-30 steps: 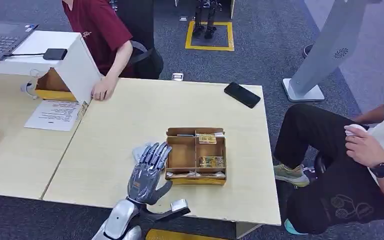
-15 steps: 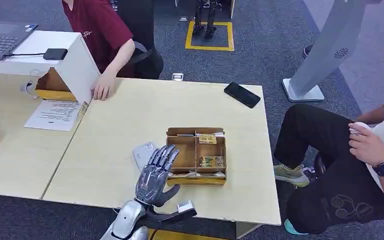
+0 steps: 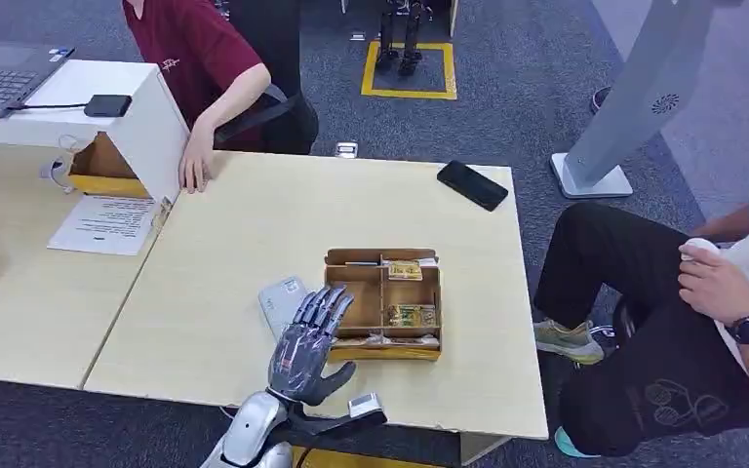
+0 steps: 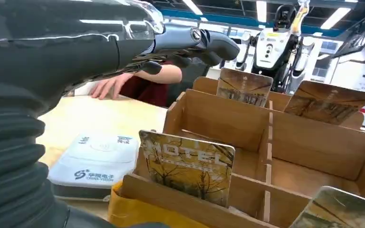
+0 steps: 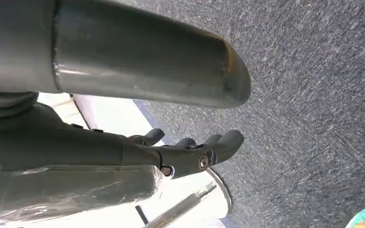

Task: Pass the card to the sensor for recognition and then transmit it.

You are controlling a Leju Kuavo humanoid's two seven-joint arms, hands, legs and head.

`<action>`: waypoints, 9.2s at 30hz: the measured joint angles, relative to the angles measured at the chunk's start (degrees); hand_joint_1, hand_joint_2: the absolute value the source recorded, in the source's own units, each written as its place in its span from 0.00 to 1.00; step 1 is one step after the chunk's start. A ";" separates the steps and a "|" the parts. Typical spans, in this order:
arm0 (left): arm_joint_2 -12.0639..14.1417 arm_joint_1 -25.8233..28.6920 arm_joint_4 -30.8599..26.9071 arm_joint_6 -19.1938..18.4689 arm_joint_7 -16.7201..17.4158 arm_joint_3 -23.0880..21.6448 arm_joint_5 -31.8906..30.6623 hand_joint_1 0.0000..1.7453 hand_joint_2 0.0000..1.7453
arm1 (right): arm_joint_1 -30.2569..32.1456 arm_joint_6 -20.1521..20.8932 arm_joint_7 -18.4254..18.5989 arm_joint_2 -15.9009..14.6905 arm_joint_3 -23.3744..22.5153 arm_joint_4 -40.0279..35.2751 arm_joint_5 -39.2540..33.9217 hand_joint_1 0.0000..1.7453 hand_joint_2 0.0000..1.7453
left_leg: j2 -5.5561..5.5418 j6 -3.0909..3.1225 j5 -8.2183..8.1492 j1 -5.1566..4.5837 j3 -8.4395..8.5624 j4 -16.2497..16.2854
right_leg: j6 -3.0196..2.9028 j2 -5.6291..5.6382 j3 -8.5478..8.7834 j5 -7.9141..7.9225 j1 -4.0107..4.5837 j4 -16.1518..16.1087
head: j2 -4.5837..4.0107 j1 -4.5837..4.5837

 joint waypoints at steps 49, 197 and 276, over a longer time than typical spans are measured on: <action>-0.44 -0.60 1.99 0.20 -4.85 0.00 12.10 1.00 1.00 | -0.02 -0.37 -0.59 0.00 0.00 -0.04 0.00 0.00 0.00 | 0.00 0.00 0.00 0.00 0.00 0.00 | 0.00 0.00 0.00 0.00 0.00 0.00 | 0.00 -0.02; -2.89 -10.71 12.20 -0.35 9.81 -18.67 1.51 0.00 1.00 | -0.63 -0.28 -0.98 0.96 -2.43 -0.11 -0.02 0.00 0.00 | -0.02 0.07 -0.04 -0.03 -0.02 0.01 | 0.04 0.00 0.00 -0.02 -0.02 -0.03 | 0.00 -0.02; -3.32 -11.48 13.73 -5.51 7.89 -18.67 5.55 1.00 1.00 | -0.64 -0.42 -1.75 0.94 -2.62 -0.11 -0.04 0.00 0.00 | -0.02 0.07 -0.04 -0.03 -0.01 0.01 | 0.04 0.00 0.02 -0.02 -0.02 -0.03 | 0.00 -0.02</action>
